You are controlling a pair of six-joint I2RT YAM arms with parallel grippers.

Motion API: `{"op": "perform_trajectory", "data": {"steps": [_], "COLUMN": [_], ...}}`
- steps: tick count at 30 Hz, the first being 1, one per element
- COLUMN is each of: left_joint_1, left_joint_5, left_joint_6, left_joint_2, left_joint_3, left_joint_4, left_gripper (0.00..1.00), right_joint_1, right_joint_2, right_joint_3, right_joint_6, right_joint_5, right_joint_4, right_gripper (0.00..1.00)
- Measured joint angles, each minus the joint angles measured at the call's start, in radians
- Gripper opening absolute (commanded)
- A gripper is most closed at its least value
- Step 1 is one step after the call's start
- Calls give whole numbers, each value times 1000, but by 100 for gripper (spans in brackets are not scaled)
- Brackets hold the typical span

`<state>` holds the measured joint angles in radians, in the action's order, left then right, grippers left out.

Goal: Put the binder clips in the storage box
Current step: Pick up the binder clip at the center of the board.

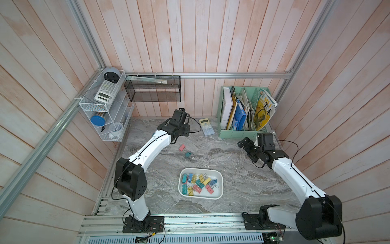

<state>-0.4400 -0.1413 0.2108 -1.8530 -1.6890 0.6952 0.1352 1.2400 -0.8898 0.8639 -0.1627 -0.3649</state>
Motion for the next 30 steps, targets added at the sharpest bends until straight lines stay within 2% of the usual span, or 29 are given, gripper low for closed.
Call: {"op": "perform_trajectory", "data": {"steps": [7,10,13,22,26,30], "left_joint_1": [23,21,21,23,23,23], "left_joint_5": [6,6,6,7,11,27], "left_joint_6": [-82,-109,-134,-185,-193,-188], "left_joint_2": [-380,-475,-493,-491,-491,-491], "left_joint_3": [-269,-309,-306,-298,-280,-266], "left_joint_4": [286,361,397,385,378,360], "left_gripper": [42,49,53,52,50,42], "right_joint_1": [0,0,0,0,0,0], "right_joint_2": [0,0,-2,-2,-2,-2], "right_joint_3": [0,0,0,-1,-1,-1], "right_joint_6": [7,7,7,6,6,6], "right_joint_5": [7,9,9,8,8,8], "right_joint_4": [3,3,3,2,2,2], "right_gripper": [98,98,98,98,98,98]}}
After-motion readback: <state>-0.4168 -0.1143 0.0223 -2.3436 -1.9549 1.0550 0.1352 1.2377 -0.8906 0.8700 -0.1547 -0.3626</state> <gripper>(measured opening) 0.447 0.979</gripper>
